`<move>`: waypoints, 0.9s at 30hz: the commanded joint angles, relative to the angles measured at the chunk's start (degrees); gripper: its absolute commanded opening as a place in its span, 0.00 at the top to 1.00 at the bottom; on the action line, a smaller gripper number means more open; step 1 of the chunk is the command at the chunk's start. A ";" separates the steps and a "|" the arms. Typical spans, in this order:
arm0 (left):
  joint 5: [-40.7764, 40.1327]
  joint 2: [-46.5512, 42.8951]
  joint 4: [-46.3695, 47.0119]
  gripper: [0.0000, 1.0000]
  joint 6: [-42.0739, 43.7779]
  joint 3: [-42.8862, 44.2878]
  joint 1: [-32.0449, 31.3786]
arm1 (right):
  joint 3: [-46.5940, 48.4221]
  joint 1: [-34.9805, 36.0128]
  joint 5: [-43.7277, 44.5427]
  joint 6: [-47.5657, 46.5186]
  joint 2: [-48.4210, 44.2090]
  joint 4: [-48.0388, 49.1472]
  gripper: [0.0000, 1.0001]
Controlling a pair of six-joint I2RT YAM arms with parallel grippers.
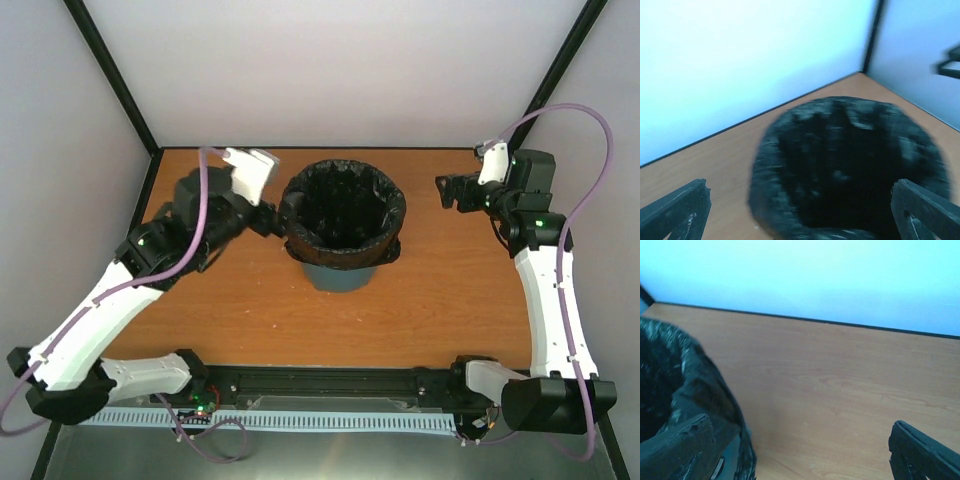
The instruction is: Put the trash bags into the trash bin
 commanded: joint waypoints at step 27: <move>-0.94 -17.54 25.79 0.00 -3.37 -33.72 24.08 | -12.44 -0.07 11.45 3.99 -5.12 19.20 0.00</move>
